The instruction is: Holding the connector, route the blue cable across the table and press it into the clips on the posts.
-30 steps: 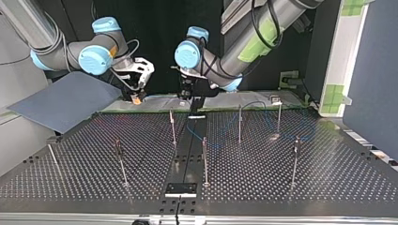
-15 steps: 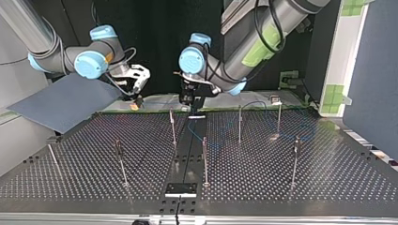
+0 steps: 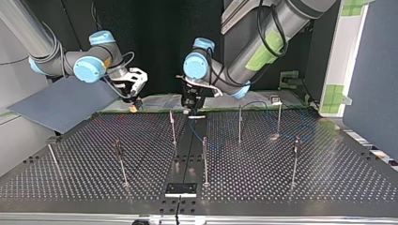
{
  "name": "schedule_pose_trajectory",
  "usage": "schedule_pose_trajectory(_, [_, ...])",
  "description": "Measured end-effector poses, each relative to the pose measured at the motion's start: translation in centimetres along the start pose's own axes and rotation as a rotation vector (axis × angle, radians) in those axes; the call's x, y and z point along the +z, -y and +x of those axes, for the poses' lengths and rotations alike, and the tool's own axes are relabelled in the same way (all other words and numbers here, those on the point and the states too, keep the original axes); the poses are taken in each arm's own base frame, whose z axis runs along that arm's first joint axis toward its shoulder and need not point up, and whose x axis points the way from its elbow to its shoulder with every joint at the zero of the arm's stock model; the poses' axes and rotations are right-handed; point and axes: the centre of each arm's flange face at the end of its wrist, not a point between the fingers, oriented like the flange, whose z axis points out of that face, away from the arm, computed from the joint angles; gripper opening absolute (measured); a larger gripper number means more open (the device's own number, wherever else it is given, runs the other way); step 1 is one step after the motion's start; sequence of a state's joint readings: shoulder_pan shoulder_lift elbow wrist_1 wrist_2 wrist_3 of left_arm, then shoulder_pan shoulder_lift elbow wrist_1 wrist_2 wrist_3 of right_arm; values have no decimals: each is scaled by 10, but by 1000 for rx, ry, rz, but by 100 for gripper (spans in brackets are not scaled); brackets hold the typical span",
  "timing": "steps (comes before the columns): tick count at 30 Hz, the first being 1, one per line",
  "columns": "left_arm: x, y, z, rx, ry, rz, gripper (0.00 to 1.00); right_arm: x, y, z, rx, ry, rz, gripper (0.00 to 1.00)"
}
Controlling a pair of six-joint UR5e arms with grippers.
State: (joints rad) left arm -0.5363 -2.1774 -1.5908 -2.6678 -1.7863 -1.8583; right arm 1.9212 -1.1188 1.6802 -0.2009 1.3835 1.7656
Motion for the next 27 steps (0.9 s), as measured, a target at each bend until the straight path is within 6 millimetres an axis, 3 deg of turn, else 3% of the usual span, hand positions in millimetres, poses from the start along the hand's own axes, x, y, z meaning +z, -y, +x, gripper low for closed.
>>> schedule_pose_trajectory(8, [28,-3,17,-20,-19,-5,0,4,-9,-2,9,4,2,0])
schedule_pose_trajectory(15, [47,-11,1,-38,15,-25,0,12,-21,-4,13,1,-12,0])
schedule_pose_trajectory(27, [61,-32,-11,-53,41,-28,0,25,-36,10,14,-42,-26,0])
